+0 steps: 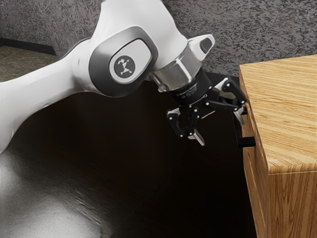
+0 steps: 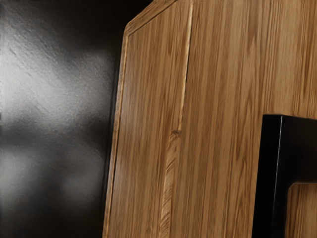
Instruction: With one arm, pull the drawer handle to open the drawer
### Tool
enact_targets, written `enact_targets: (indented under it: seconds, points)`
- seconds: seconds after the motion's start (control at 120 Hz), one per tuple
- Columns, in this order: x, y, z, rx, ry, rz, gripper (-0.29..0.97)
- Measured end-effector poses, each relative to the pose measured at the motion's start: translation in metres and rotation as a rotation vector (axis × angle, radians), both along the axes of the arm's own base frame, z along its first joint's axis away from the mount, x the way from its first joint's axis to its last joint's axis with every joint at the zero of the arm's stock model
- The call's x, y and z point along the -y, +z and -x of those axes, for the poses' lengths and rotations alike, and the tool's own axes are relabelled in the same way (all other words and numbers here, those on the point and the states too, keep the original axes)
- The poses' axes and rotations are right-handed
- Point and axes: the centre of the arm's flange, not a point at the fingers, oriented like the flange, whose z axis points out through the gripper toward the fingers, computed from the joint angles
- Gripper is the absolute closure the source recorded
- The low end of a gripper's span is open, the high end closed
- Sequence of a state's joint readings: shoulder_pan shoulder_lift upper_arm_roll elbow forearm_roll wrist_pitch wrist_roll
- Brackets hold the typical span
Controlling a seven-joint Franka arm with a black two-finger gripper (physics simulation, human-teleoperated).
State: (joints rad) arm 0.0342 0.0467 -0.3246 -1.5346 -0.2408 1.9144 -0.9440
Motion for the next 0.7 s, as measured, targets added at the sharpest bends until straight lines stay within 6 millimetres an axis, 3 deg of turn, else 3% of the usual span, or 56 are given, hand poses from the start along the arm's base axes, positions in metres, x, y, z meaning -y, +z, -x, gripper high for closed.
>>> enact_targets:
  seconds: [0.317, 0.7]
  points:
    - [-0.012, -0.012, -0.003, -0.018, 0.019, -0.006, 0.00]
    - [-0.039, -0.006, 0.024, -0.023, 0.039, 0.000, 0.00]
